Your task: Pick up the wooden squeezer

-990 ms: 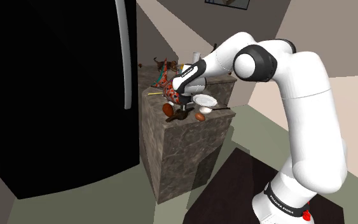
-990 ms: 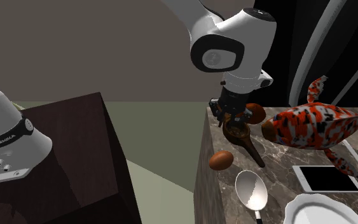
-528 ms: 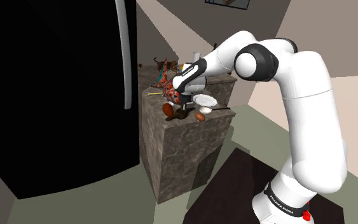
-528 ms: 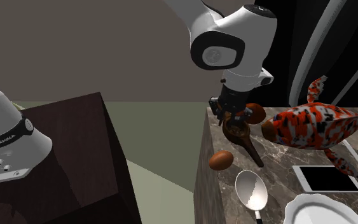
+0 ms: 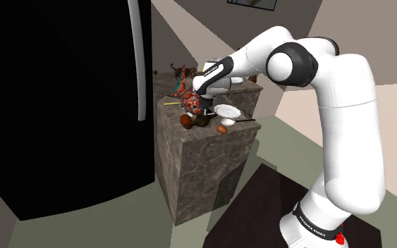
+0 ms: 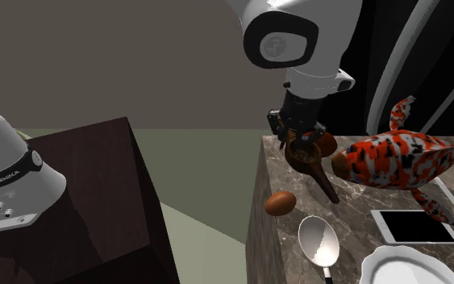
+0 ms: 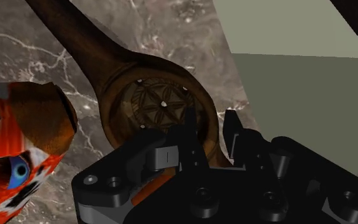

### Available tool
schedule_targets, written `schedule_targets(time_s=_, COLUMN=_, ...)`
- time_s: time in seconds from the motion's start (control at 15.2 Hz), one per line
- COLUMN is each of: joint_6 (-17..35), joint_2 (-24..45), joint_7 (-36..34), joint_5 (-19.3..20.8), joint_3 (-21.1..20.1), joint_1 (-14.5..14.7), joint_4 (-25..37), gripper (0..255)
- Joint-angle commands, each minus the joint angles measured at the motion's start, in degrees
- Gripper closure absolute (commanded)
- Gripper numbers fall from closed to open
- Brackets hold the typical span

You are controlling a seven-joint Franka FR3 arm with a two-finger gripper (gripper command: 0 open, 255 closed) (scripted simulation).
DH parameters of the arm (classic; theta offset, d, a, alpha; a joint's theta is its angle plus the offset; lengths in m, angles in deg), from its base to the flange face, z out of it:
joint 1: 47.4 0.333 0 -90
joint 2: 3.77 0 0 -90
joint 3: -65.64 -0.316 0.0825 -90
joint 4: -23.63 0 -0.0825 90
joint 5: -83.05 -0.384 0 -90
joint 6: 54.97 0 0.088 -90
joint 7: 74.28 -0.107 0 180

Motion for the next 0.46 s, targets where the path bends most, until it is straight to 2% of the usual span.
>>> schedule_targets(time_s=0.0, joint_6=-1.14, joint_2=-1.07, joint_7=-0.24, joint_5=0.37, joint_3=0.25, joint_1=0.16, joint_4=0.11, gripper=255)
schedule_targets(time_s=0.4, joint_6=-3.48, joint_2=-2.94, joint_7=-0.71, joint_5=1.06, joint_3=0.68, joint_1=0.44, joint_4=0.63, gripper=255)
